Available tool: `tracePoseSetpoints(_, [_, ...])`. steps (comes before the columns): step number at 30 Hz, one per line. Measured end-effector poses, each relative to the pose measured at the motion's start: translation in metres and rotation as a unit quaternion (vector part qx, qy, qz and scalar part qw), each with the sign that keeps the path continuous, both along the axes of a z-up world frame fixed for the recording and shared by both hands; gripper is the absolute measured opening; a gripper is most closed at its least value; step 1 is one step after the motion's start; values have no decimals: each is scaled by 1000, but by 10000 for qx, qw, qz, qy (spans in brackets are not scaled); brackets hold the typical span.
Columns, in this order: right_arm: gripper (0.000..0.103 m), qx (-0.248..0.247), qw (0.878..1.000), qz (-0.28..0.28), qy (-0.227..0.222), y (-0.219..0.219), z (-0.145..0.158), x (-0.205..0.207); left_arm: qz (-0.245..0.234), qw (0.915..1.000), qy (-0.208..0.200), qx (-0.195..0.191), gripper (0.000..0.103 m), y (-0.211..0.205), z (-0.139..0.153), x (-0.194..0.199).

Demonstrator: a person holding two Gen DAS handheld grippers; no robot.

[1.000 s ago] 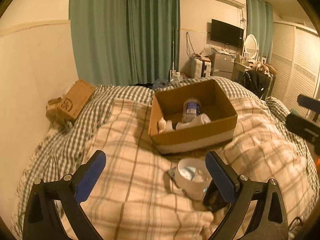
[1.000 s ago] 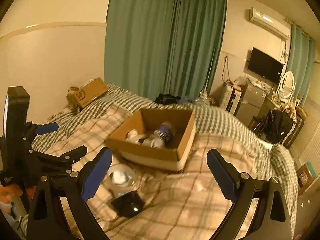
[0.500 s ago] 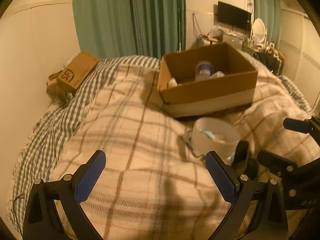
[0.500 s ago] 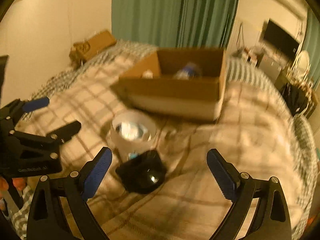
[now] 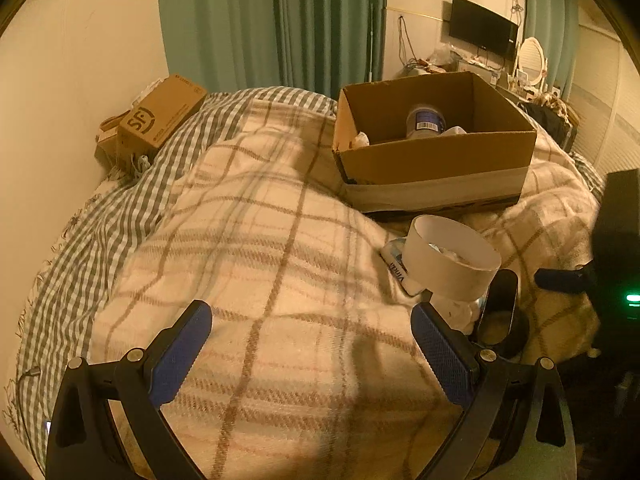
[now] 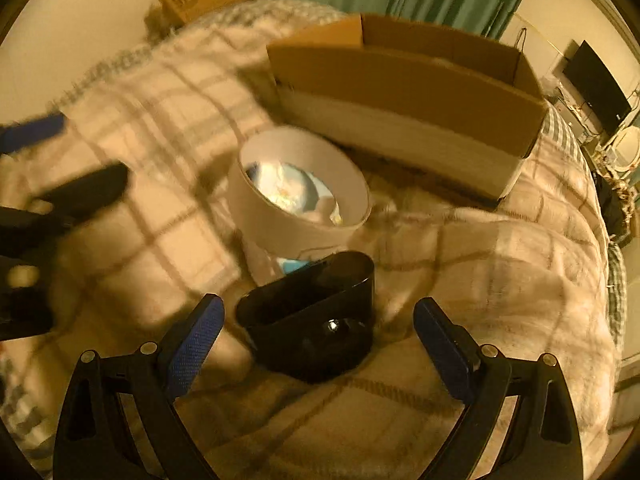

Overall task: Organize objects
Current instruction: 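Grasp the black cup with the right tool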

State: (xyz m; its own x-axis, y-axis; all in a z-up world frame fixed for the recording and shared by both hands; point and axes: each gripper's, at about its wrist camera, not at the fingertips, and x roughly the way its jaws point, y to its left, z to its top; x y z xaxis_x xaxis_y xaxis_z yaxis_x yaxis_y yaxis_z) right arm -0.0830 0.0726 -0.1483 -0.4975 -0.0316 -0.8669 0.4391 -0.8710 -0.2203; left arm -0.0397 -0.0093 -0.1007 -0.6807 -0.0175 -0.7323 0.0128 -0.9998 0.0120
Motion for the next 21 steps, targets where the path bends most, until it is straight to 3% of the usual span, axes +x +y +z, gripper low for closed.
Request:
tracePoseSetpoints(2, [87, 148, 9998, -134, -100, 1, -8, -6, 12, 10000, 9, 20, 102, -1, 0, 1])
tracePoseSetpoints(4, [85, 195, 9996, -154, -108, 1, -10, -6, 12, 10000, 27, 20, 102, -1, 1, 2])
tracePoseSetpoints(9, [54, 50, 9999, -113, -13, 5, -5, 2, -8, 10000, 37, 19, 102, -1, 2, 3])
tracePoseSetpoints(14, [35, -207, 9990, -293, 260, 22, 17, 16, -54, 10000, -2, -28, 102, 2, 3, 2])
tracePoseSetpoints(21, [32, -425, 9948, -688, 611, 53, 47, 21, -226, 9997, -16, 80, 102, 14, 9, 0])
